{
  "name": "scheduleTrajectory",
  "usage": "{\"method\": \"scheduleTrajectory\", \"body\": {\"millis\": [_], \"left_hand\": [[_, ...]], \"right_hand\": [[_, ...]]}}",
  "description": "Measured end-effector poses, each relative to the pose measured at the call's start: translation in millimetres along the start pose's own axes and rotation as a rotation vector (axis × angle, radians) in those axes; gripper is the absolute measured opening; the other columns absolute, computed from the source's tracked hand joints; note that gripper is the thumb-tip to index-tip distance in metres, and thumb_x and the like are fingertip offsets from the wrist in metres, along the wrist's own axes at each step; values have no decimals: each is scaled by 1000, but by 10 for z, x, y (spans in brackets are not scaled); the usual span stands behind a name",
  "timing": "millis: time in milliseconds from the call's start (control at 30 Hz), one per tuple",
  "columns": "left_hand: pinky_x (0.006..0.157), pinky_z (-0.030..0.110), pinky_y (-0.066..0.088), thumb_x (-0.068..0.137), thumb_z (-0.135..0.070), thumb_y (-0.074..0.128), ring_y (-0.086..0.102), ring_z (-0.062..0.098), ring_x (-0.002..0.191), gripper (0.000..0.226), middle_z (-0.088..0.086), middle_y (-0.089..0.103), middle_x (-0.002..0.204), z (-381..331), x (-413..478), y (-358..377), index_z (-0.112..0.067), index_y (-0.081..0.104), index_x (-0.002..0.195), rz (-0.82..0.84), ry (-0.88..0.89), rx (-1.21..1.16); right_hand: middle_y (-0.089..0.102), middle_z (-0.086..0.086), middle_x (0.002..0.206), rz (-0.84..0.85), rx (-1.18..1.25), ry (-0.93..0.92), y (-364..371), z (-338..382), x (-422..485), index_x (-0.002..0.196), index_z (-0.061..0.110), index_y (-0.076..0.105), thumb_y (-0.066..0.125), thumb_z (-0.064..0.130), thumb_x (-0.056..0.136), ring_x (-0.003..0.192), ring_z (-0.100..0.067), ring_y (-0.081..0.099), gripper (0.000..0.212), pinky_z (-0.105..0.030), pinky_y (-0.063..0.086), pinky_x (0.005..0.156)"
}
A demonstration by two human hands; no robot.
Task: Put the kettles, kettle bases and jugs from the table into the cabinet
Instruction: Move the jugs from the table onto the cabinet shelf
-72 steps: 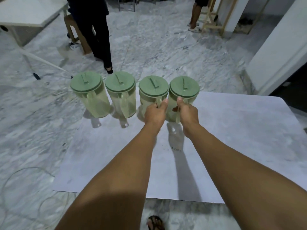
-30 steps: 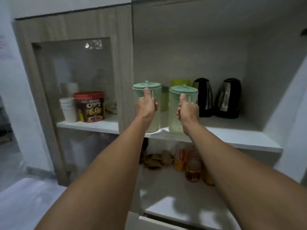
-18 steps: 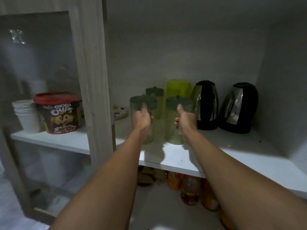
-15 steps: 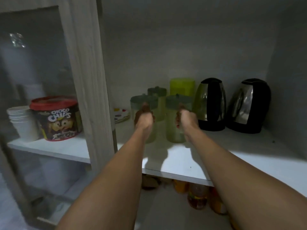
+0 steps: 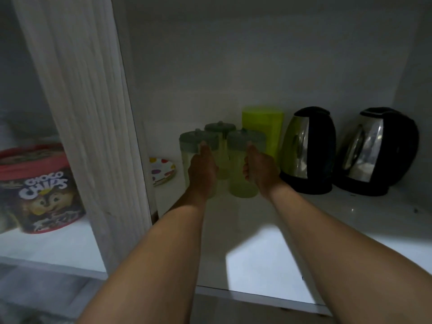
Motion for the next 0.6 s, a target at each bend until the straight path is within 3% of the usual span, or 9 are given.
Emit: {"method": "scheduleTrajectory", "body": {"millis": [100, 167, 267, 367, 433, 500, 567, 600], "left_hand": [[78, 41, 49, 95, -66, 29, 60, 30, 82, 67, 26, 66, 97, 0, -63, -16, -10, 64, 82, 5, -15, 68], [76, 35, 44, 89, -76, 28, 59, 28, 91, 80, 17, 65, 109, 11, -104, -41, -9, 65, 112, 71, -93, 165], [87, 36, 46, 78, -86, 29, 56, 30, 115, 105, 11, 51, 141, 28, -245, -108, -9, 32, 150, 127, -178, 255], [98, 40, 45, 80, -84, 28, 50, 33, 127, 107, 12, 38, 154, 7, -434, -141, -11, 13, 156, 125, -185, 411], [96, 38, 45, 79, -87, 26, 52, 34, 126, 110, 15, 42, 150, -19, -607, -131, -8, 17, 155, 99, -162, 466], [104, 41, 43, 70, -94, 26, 52, 35, 126, 117, 15, 45, 149, -32, -805, -105, -11, 27, 152, 68, -119, 500], [102, 37, 41, 87, -78, 29, 54, 34, 120, 91, 17, 51, 141, -69, -1108, -102, -6, 44, 141, 49, -61, 607], [94, 34, 41, 95, -67, 30, 58, 33, 110, 76, 19, 55, 131, -93, -1264, -105, -3, 54, 126, 38, -32, 666]], "right_hand": [[50, -6, 61, -14, -124, -26, -52, -4, -15, 69, 14, 51, 54, 60, 91, 52, -18, 47, 51, -22, 34, 45], [54, -8, 63, -29, -227, -37, -110, 9, -33, 62, 12, 50, 52, 66, 89, 57, -22, 52, 60, -28, 40, 54], [57, -8, 66, -54, -297, -40, -207, 46, -81, 63, 10, 54, 54, 67, 86, 69, -27, 57, 62, -37, 45, 68], [66, -16, 111, -90, -300, -16, -303, 75, -174, 114, 1, 61, 58, 71, 81, 100, -31, 63, 78, -37, 48, 79], [57, -17, 136, -112, -362, -11, -382, 111, -314, 139, 2, 48, 55, 74, 81, 120, -33, 58, 92, -35, 46, 88], [49, -17, 146, -107, -423, -29, -479, 114, -493, 146, 5, 39, 50, 72, 86, 129, -35, 51, 90, -36, 42, 96], [45, -18, 150, -88, -479, -34, -605, 84, -727, 148, 8, 37, 47, 67, 90, 134, -37, 46, 83, -36, 39, 103], [47, -18, 147, -92, -501, -39, -671, 65, -872, 145, 9, 41, 48, 64, 91, 133, -38, 46, 77, -37, 38, 104]]}}
Point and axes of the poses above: each hand's wrist, its own x-axis towards the middle knuckle, its own y-axis out of the palm, z = x × y, the point moved 2 cm from there along x, towards the middle knuckle
